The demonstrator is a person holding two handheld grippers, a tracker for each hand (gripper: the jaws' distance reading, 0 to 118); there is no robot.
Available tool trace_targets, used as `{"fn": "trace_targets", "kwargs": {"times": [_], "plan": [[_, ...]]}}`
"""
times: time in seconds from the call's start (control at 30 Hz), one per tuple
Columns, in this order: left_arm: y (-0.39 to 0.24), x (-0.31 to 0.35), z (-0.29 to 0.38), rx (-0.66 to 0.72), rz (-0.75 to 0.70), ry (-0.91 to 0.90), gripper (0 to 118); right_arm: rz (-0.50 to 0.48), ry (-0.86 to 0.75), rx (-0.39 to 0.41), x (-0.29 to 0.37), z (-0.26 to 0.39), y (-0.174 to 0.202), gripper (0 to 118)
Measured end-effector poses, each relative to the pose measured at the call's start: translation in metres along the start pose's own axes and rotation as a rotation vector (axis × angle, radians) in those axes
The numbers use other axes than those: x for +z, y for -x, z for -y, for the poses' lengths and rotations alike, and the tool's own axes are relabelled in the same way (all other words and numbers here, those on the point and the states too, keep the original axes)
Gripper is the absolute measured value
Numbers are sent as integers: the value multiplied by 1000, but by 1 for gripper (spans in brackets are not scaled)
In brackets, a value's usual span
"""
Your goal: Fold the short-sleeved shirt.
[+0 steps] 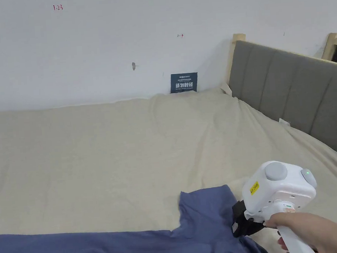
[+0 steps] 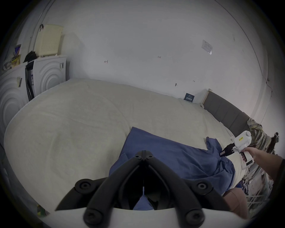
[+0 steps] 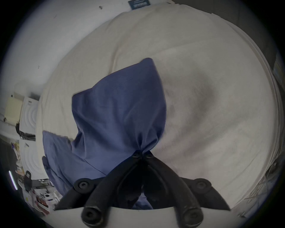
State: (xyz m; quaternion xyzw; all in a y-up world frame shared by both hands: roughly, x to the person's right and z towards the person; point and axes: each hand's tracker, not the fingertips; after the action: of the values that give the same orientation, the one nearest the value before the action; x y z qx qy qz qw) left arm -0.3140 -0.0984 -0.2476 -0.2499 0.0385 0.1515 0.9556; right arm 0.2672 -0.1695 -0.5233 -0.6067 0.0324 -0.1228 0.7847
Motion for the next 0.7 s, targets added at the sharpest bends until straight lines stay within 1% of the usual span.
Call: {"fn": "trace_targets", "kwargs": {"times": [0.07,0.13,0.2,0.27,0.33,0.37,0.4,0.43,0.47,0.5,0.53,0.57,0.63,0.67,0.7], "plan": [[3,-4,5,40,9,13,0,-14,-46,51,9,0,7,0],[8,-9,7,81,19,22,0,-51,-101,47,21,0,8,0],[9,-13,2,117,37,23,0,-107,-145,21,35,1,7,0],[8,-20,-13,119,65,3,0,-164,-196,24,51,5,8,0],[7,-33,-35,90,82,2,0,-189,-228,53,60,11,8,0],[24,-53,-51,68,66,22,0,-191,-227,71,62,13,9,0],[27,-69,-65,36,45,74,0,-191,-236,83,64,15,10,0],[28,-89,-76,-9,35,192,0,-191,-240,100,65,17,12,0],[29,-111,-84,-52,40,256,0,-185,-237,114,58,13,10,0],[16,-128,-89,-76,24,323,0,-170,-235,131,55,13,11,0],[16,-150,-93,-87,15,406,0,-126,-231,170,52,13,13,0],[18,-172,-96,-101,13,488,0,-89,-221,187,50,13,14,0],[11,-196,-102,-128,-23,541,0,-110,-204,190,46,18,15,0],[8,-208,-105,-131,-23,527,3,-111,-195,191,43,17,14,0],[6,-218,-107,-136,-28,514,26,-108,-193,193,42,16,13,0]]}}
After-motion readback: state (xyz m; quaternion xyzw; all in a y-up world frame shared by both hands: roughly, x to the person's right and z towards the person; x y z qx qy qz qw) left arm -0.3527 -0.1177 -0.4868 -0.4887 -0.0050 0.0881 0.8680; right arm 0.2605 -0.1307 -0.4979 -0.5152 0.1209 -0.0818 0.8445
